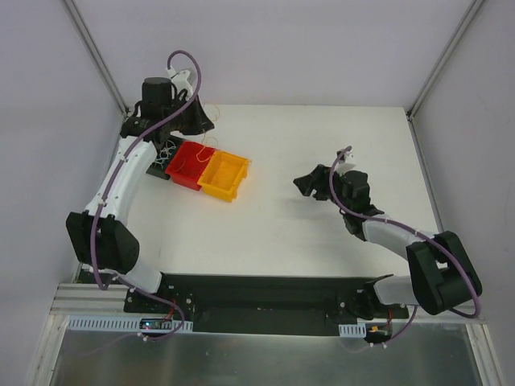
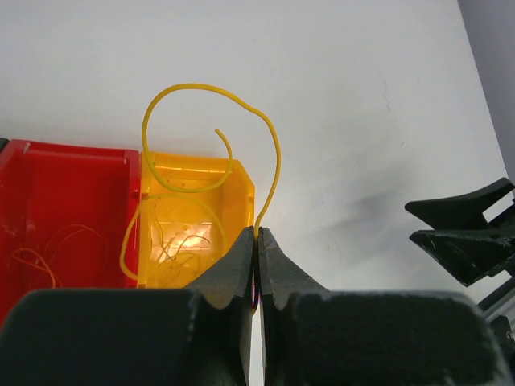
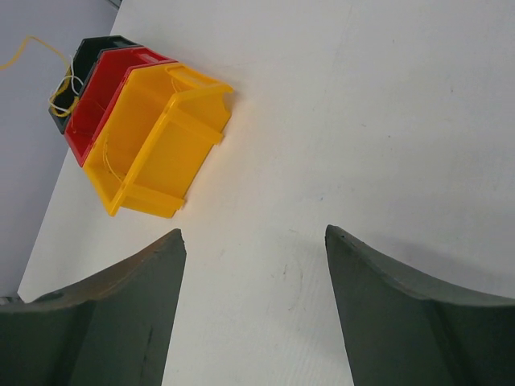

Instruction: Untangle the cables

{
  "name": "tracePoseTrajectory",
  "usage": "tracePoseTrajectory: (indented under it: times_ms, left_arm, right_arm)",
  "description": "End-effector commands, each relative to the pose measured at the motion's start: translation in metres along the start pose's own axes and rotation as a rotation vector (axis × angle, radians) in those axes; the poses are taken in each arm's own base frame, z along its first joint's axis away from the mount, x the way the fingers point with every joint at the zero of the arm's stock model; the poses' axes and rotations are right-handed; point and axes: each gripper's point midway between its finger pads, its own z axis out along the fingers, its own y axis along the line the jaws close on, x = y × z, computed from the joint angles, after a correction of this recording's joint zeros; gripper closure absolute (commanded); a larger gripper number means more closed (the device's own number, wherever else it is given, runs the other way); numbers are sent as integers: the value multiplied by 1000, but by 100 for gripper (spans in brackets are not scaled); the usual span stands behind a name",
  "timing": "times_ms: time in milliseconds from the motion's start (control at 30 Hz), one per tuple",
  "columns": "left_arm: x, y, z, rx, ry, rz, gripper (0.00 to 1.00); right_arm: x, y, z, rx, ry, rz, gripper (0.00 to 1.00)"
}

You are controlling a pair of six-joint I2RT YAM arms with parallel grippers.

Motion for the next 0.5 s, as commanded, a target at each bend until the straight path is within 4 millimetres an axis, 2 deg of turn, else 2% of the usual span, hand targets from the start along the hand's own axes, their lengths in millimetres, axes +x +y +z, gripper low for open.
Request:
tracePoseTrajectory:
  times_ms: [0, 100, 200, 467]
  left_arm:
    - [0, -11, 7, 75, 36, -32, 100]
    - [10, -8, 15, 84, 58, -54, 100]
    - [29, 2, 24, 70, 91, -89, 100]
    - [113, 40, 51, -14, 233, -231, 100]
  right_arm:
    - [-17, 12, 6, -55, -39, 12, 28]
    - [-15, 13, 8, -61, -35, 21, 28]
    - [-15, 13, 8, -64, -33, 25, 28]
    - [-15, 13, 9, -69, -32, 32, 28]
